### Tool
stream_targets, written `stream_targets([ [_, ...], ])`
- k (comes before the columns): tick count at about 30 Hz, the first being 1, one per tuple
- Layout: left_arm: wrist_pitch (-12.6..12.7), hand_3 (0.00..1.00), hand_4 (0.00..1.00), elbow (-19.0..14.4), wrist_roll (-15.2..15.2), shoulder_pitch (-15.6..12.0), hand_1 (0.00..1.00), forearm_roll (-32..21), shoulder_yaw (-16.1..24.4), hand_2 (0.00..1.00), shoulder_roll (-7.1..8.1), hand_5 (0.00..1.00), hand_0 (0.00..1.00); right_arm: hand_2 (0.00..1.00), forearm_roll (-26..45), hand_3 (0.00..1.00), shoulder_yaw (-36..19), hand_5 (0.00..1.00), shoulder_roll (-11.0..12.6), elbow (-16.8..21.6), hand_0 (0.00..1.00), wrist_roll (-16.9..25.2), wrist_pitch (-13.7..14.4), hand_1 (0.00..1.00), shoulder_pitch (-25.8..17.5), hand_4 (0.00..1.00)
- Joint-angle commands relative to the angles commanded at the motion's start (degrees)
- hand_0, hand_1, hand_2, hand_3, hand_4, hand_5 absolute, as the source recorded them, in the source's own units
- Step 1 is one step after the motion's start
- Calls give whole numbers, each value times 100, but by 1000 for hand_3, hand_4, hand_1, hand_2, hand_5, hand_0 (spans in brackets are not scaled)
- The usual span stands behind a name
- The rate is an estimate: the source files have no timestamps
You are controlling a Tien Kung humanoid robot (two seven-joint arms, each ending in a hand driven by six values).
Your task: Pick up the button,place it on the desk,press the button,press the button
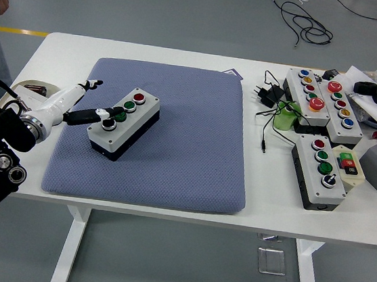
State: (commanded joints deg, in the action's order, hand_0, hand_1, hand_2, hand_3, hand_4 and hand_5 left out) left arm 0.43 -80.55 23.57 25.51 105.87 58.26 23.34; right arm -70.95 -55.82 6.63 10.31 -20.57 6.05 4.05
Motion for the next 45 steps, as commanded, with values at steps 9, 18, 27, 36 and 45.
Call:
stream_targets([
  [9,72,998,998,16,477,74,998,687,-301,998,-121,858,998,624,6,569,13,242,5,0,630,10,2,549,12,307],
  [18,-46,998,998,173,583,186,998,428,-548,998,-295,863,998,623,19,569,28,243,7,0,630,13,3,548,42,308],
  [27,-4,998,998,490,785,293,998,628,-607,998,-498,856,998,623,41,569,51,242,9,0,630,17,6,548,45,307],
  [36,-130,998,998,732,972,438,998,838,-713,998,-685,692,998,623,49,569,63,243,12,0,630,19,8,548,66,308],
  [45,-247,998,998,880,1096,534,998,1008,-791,998,-794,588,951,623,57,568,77,244,8,0,630,16,9,548,76,307],
])
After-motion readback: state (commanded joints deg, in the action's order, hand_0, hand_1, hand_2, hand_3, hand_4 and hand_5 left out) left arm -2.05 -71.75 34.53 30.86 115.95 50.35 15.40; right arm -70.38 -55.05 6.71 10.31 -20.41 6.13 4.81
